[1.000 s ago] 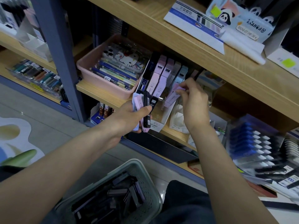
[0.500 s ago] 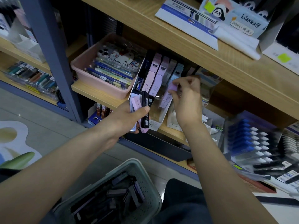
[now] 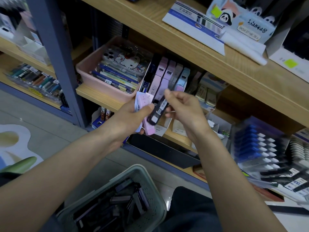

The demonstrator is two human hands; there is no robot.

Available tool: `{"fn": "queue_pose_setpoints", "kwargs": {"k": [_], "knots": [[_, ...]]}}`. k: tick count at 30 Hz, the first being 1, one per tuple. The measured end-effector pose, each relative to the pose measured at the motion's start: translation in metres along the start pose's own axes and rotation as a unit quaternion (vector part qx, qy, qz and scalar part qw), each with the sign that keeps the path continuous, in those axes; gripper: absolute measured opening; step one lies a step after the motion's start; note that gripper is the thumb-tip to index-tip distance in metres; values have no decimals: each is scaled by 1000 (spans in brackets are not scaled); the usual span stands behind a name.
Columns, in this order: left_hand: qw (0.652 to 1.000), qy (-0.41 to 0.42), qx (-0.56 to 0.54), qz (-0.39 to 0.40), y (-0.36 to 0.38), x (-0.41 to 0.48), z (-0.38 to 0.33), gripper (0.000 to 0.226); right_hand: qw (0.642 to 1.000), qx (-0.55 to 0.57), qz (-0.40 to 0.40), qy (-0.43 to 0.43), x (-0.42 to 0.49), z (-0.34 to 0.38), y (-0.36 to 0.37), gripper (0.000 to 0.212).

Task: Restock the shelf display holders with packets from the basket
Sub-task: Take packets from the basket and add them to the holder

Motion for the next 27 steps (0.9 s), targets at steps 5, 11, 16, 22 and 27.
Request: {"fn": "queue_pose_setpoints", "kwargs": {"k": [5,11,16,22,27], "knots": [[997,-19,-30,-69,-15,1,0,19,990,4,-109,-84,3,9,-19,16],[996,-24,-16,-86,-21,3,1,19,972,-173,-89,-131,11,-8,-5,13],[996,-19,-14,-82,-21,3,1,19,968,-213,-74,-110,24,-25,0,11],[996,-21,-10,-85,-23,3,3,23,956,-253,-75,-129,29,-29,2,13],[996,-22,-6,-82,-21,4,3,23,909,-362,-90,-187,26,-25,11,15]]}}
Point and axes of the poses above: each hand's wrist, its own x-axis towards the middle knuckle, its own y-axis out of the palm, z = x × y, the point moved 6 cm from there along x, towards the middle knuckle, and after that the axes turned 6 degrees about y, right-handed, at the moved point
